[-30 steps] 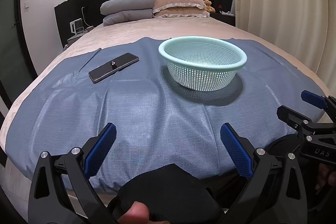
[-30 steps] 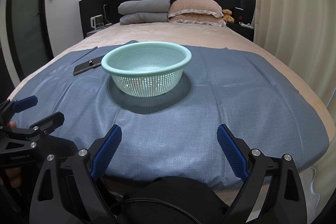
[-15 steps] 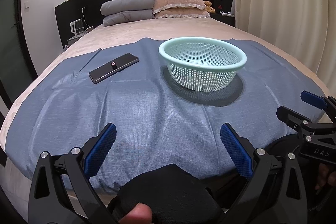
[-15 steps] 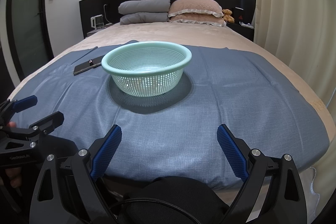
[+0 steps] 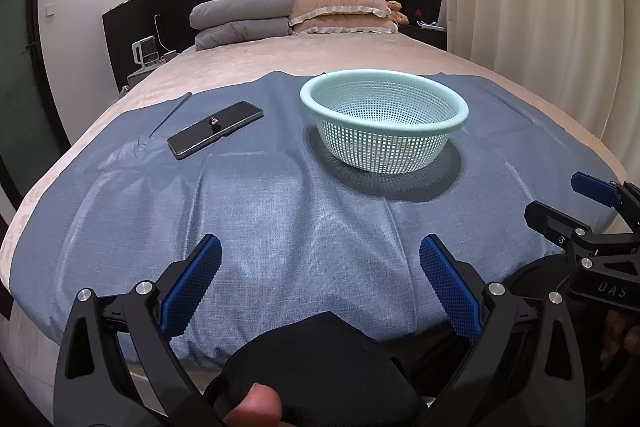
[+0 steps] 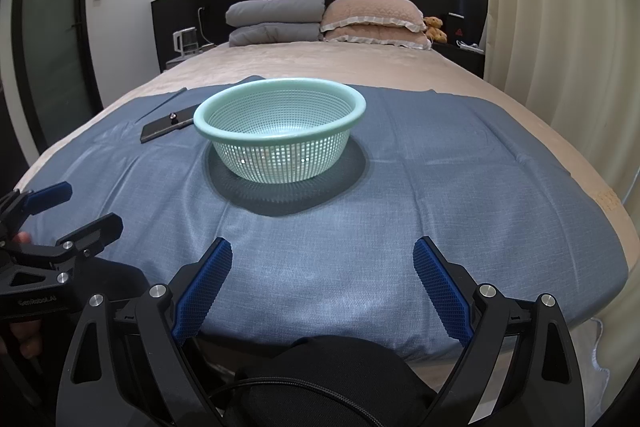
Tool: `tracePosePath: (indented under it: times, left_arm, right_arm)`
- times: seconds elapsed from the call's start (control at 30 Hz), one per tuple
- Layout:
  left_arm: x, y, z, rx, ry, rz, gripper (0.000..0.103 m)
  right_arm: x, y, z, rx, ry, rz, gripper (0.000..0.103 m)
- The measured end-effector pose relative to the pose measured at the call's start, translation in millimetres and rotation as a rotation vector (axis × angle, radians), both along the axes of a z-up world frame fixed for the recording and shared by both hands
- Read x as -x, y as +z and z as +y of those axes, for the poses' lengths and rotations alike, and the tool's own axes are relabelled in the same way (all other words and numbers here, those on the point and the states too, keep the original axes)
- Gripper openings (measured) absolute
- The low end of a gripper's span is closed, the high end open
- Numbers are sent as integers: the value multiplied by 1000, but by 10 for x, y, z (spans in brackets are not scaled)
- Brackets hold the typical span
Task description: Organize jewelry
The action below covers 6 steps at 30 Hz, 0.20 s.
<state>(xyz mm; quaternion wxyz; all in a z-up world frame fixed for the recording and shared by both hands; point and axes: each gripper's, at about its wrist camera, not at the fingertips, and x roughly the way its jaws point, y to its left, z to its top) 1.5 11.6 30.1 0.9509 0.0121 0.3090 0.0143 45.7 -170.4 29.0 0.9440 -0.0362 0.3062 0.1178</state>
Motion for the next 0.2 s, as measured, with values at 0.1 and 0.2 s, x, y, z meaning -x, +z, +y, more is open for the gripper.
tracePosePath:
  times: [0.1, 0.2]
  left_arm:
    - [-12, -3, 5, 4, 3, 5, 97]
    - [-5, -1, 9, 8, -1, -1, 97]
  right_arm:
    - [1, 0, 2, -1, 0, 1, 88]
    - [4, -13, 5, 1, 1, 4, 88]
